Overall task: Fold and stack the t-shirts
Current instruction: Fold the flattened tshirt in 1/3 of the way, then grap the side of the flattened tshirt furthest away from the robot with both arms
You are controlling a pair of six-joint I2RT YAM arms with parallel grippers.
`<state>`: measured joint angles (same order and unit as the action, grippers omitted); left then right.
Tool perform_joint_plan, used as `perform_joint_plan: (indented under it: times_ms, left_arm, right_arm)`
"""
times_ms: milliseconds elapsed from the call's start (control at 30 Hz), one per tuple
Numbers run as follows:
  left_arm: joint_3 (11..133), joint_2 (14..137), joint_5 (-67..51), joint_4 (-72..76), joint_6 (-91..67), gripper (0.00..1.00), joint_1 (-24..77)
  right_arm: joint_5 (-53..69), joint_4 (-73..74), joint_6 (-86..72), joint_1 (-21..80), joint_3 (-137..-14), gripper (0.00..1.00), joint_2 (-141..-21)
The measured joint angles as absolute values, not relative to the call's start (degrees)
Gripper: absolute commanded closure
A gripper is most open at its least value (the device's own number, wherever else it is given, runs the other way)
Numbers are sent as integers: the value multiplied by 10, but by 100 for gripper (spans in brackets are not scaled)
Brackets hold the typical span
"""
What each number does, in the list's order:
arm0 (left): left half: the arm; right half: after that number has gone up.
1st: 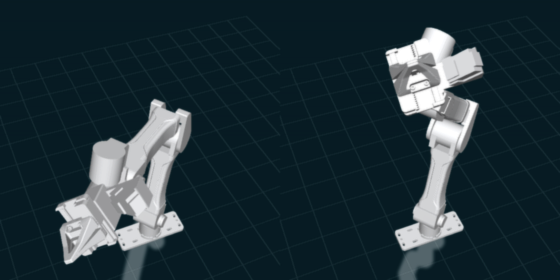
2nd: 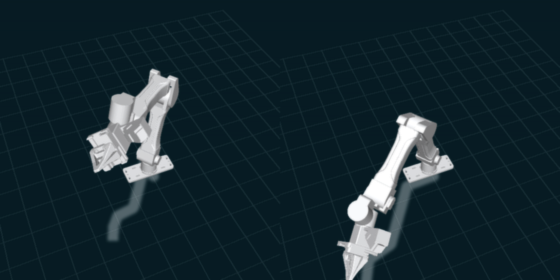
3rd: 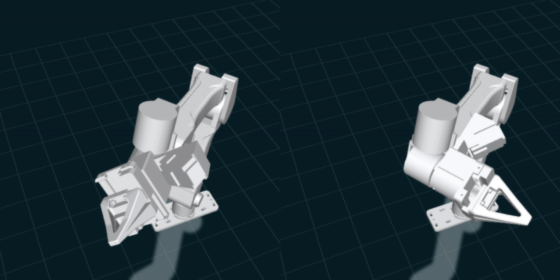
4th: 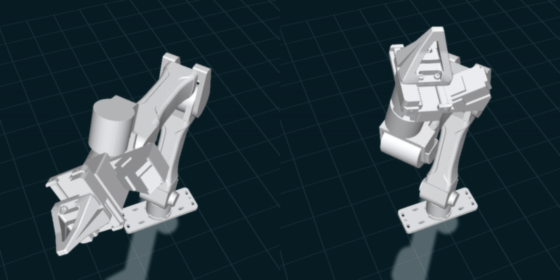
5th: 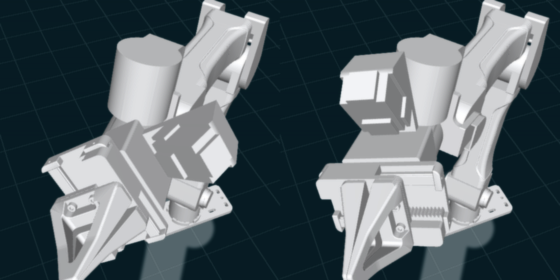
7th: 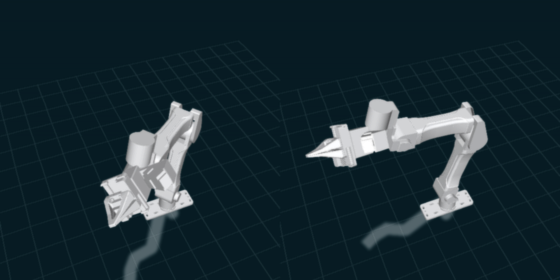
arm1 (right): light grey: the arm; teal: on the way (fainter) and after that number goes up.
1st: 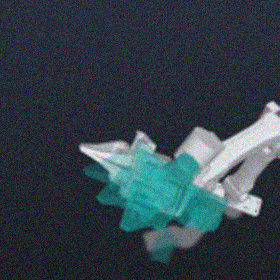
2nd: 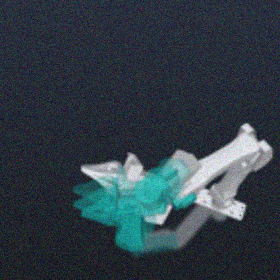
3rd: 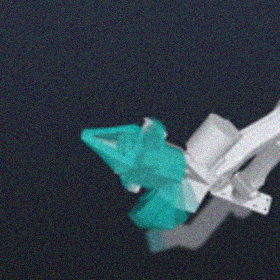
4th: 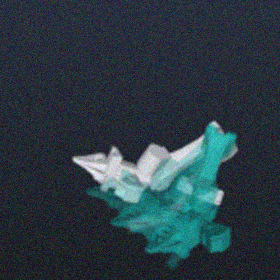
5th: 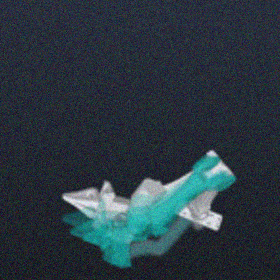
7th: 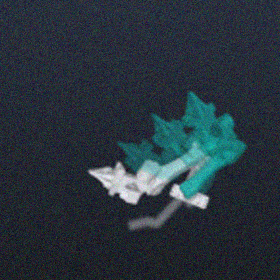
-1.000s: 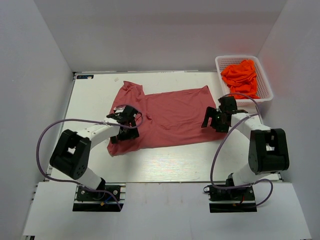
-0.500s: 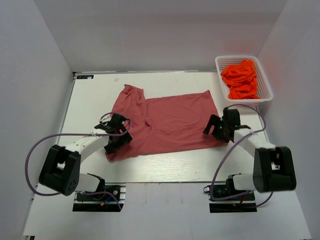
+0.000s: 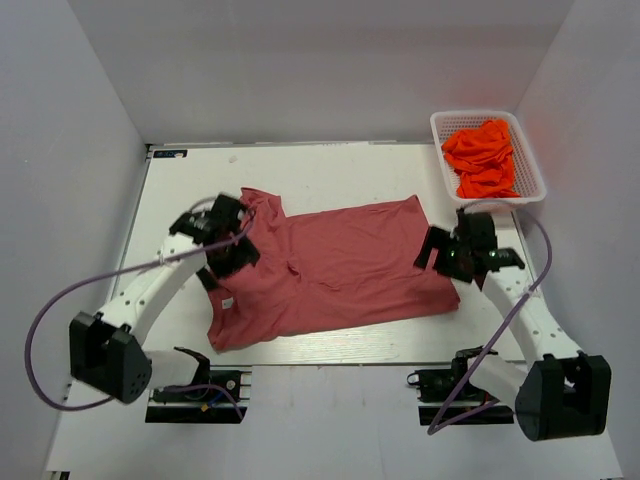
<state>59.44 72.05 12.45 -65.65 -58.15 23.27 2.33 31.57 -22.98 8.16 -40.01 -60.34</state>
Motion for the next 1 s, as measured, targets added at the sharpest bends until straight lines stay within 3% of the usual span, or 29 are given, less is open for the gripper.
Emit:
perform_joint_plan:
  times_ms: [300,500,900,967,1000]
  left_arm:
    - [1002,1027,249,-632,-479,0,214]
    - [1162,1204,237,-607,-420,0,165]
    - [1261,1388,180,-495,-340,0,115]
    - [1267,1403,172,-486,-335,7,116]
    - [1269,1409,169,-482,-334,16,117]
  right_arm:
    - [-5,265,-182,85,-649,10,-763]
    - [-21,251,-156,101,-736,10,-873]
    - [-76,244,-112,122,-908,10,-1085]
    - [-83,243,-108,123,-943,10,-1123]
    - [-86,244,-106,124,-956,10,-1141]
